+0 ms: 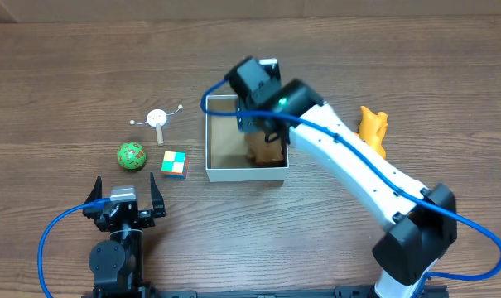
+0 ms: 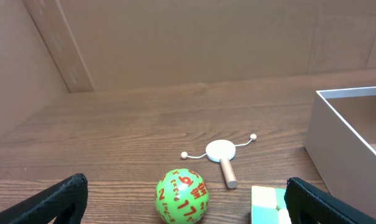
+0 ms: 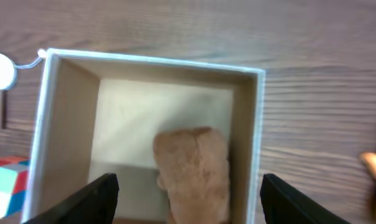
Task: Pack container
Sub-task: 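Open the right gripper to release the hamster and withdraw, then lower the right gripper onto the yellow toy and grasp it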
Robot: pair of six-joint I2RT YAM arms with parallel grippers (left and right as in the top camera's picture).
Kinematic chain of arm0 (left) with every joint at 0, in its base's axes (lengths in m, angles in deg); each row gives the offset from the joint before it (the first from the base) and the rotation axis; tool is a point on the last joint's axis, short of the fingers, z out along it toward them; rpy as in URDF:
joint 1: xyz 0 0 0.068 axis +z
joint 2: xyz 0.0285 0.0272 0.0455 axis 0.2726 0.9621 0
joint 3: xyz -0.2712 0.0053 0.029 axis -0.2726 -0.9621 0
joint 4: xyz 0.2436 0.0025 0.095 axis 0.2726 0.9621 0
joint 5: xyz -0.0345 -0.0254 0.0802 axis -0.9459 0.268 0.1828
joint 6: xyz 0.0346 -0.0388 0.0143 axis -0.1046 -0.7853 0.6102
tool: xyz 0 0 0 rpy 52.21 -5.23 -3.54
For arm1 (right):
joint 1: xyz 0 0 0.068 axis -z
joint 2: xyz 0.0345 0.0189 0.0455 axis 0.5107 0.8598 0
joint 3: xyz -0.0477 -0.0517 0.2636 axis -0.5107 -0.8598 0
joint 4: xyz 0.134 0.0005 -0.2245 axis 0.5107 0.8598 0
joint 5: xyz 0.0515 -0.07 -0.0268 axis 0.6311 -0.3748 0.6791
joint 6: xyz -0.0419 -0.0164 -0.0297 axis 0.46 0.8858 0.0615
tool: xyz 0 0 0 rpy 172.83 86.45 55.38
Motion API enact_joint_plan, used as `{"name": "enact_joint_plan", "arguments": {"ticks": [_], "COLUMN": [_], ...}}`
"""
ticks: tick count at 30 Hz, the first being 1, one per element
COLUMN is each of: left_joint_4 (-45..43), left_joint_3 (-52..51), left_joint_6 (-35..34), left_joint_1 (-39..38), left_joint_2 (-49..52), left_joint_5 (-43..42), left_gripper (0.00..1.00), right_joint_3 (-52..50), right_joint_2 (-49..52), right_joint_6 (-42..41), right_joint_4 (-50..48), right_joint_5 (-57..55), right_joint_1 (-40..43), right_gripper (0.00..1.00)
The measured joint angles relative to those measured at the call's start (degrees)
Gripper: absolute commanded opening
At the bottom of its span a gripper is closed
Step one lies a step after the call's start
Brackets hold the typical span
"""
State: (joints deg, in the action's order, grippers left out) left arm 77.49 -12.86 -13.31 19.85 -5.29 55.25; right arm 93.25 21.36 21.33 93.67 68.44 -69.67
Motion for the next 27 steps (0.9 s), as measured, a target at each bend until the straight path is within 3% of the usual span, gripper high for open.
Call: {"name": "enact_joint_plan", "arguments": {"ticks": [7, 13, 20, 27], "left_joint_4": [0.0, 0.0, 0.0, 0.0], "left_joint_3": [0.0, 0.0, 0.0, 0.0], "left_joint_6": [0.0, 0.0, 0.0, 0.0], "left_joint_1": [0.0, 0.0, 0.0, 0.0], "left_joint_2": [0.0, 0.0, 0.0, 0.0], "left_joint_5": [0.0, 0.0, 0.0, 0.0], "left_gripper": [1.00, 1.00, 1.00, 1.00], "right_joint_3": [12.8, 14.1, 14.1, 14.1], "right_joint_2": [0.0, 0.0, 0.0, 0.0], "right_joint_6": [0.6, 0.6, 0.8, 0.9], "right_joint_4": [17.2, 24.9, 26.4, 26.9], "right_joint_5": [-0.2, -0.2, -0.2, -0.4], "right_joint_1": [6.5, 16.5, 28.2, 31.5], "right_gripper": [0.77, 0.79, 0.80, 0.80]}}
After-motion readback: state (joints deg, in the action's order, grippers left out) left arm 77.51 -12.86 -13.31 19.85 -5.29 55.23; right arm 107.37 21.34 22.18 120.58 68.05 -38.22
